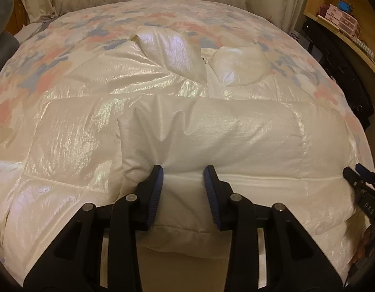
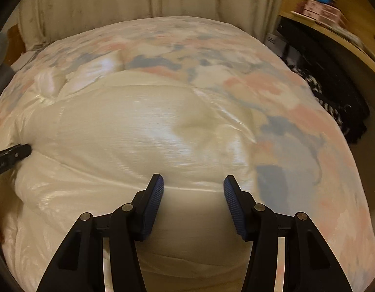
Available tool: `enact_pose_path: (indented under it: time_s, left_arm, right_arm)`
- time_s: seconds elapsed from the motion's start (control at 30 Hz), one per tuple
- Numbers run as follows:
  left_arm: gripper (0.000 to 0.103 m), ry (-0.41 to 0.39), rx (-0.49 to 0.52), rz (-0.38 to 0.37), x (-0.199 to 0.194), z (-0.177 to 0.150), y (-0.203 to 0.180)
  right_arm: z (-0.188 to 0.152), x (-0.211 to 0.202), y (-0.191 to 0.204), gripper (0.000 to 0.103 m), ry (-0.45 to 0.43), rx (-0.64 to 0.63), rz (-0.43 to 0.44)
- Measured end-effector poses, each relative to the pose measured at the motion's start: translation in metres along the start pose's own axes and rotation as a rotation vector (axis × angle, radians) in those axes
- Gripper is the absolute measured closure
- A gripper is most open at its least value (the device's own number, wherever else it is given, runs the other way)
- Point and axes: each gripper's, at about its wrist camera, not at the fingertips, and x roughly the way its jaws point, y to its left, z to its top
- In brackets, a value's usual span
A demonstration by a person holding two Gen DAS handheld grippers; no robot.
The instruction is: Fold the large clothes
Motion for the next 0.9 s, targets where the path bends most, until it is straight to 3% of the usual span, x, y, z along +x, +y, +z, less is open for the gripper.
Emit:
enact_pose_path:
  time_s: [0.23, 0.57, 0.73, 0.9]
  left_arm:
    - [0.069, 0.000, 0.005, 0.006, 0.002, 0.001, -0.002]
    - [0.069, 0.006, -0.003, 0.012, -0.004, 0.000, -0.002]
    - [0.069, 0.011, -0.018, 0.017, -0.032, -0.009, 0.004]
    - [0.067, -0.019, -0.027, 0.012, -0.088, -0.026, 0.014]
  right_arm:
    - [0.002, 0.011, -0.020, 0.051, -0.002, 0.010, 0.002]
    - [0.010, 0.013, -0.016, 0.051, 0.006, 0.015, -0.001]
    - [0.009, -0.024, -0.009, 0.047, -0.003, 0.019, 0.032]
    - [0.000, -0.089, 0.003, 0.038, -0.080, -0.010, 0.052]
